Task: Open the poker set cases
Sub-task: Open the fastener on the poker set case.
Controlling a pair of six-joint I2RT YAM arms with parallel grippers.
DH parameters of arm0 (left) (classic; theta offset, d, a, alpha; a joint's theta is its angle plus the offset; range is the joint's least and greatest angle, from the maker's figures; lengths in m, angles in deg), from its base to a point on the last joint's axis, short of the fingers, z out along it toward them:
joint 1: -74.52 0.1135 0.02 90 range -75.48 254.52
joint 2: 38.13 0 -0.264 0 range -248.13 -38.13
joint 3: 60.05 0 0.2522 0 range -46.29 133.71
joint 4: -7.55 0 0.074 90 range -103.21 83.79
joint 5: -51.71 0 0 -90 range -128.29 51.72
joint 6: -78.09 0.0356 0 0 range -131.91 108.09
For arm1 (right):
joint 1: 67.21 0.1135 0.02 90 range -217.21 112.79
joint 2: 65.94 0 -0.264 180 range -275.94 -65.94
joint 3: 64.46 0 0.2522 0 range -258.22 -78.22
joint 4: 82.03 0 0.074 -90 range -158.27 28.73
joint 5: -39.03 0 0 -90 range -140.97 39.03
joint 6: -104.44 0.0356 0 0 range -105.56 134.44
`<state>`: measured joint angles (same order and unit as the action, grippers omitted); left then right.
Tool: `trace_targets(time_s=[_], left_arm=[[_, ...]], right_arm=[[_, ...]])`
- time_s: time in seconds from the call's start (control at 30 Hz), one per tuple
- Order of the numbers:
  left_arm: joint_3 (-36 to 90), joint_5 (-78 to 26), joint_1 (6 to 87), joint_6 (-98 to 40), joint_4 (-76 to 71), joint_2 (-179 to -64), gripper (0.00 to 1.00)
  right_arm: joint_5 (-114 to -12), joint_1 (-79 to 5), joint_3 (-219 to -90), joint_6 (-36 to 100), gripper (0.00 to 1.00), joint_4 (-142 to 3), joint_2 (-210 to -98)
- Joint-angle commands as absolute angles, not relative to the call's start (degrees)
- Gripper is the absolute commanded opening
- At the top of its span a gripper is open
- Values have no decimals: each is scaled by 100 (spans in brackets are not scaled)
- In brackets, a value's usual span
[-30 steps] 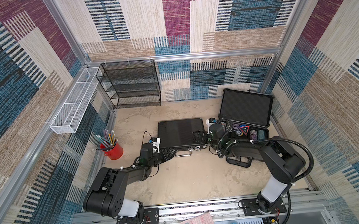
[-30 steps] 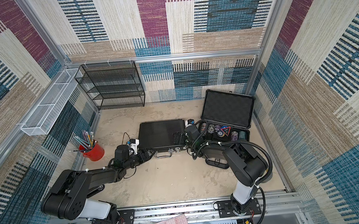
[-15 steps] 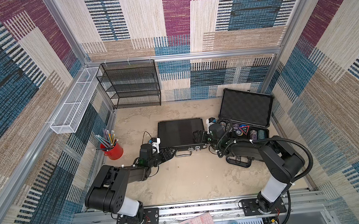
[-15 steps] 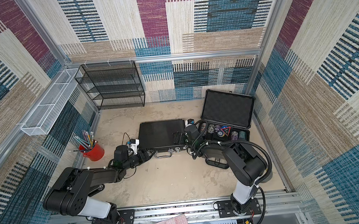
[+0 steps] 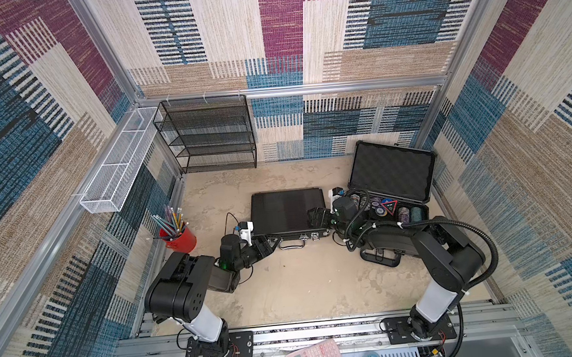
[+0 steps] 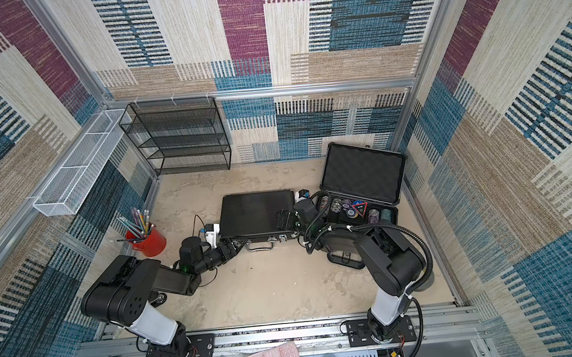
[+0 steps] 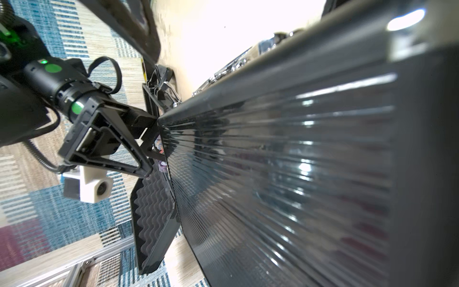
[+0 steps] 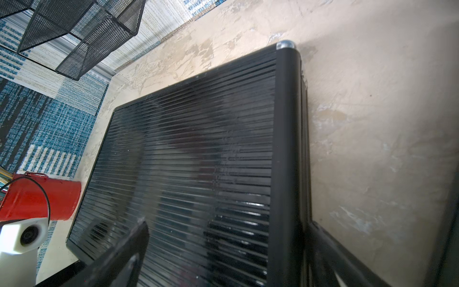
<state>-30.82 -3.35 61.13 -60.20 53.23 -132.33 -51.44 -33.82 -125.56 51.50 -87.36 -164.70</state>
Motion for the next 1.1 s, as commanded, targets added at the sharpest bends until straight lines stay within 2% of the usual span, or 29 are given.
trace_targets(time_s=[0.0,0.17,1.07], left_arm=[[-3201,100,6124,-6366,6508,-13429,97],[-3372,119,6144,-6770,7459,-13904,93],[-3982,-300,6157,-6935,7450,-13291,90]], right_arm=[[-5631,-3374,-12499,5201,98,-8364,-16580],[-5615,-3374,-12488,5217,97,-8280,-16596],[-5232,-3376,-12467,5136,96,-7763,-16613]])
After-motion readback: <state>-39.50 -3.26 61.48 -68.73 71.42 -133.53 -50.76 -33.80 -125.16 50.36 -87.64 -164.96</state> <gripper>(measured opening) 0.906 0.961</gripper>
